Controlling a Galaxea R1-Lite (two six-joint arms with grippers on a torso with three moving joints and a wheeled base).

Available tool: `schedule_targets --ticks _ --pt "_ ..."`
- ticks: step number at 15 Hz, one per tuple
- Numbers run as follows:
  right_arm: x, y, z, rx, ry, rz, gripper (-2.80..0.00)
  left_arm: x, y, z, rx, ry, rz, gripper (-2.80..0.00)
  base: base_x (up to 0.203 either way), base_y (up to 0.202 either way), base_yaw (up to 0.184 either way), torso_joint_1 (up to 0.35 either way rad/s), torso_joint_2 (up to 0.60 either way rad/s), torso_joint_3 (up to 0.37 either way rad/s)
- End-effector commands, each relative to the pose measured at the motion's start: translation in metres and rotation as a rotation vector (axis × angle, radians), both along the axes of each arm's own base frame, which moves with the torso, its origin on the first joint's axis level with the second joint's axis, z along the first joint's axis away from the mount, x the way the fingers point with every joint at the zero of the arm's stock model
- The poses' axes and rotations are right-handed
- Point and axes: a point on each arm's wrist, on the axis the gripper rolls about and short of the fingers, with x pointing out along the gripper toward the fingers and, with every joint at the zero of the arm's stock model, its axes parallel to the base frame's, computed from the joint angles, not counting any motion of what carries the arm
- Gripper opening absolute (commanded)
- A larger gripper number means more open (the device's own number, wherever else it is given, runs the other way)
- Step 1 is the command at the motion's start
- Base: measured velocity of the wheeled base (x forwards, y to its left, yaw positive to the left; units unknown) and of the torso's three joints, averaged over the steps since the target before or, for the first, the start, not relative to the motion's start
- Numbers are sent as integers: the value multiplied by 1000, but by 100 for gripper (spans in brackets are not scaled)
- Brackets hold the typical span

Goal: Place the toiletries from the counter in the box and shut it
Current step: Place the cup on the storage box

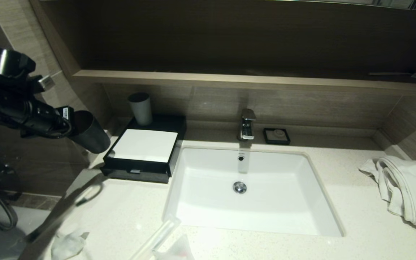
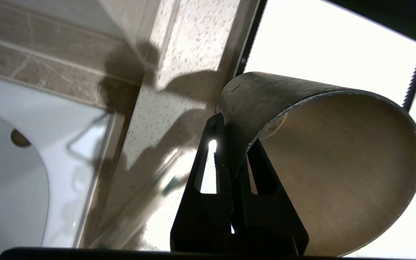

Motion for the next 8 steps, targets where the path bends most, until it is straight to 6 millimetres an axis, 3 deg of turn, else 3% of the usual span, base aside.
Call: schedule_targets --ticks 1,8 --pt "0 0 0 0 0 1 -280 2 -4 0 0 -1 -14 -280 0 0 0 0 0 0" --pt "0 0 0 0 0 1 -280 27 -30 -6 -6 2 -92 -280 0 0 0 0 0 0"
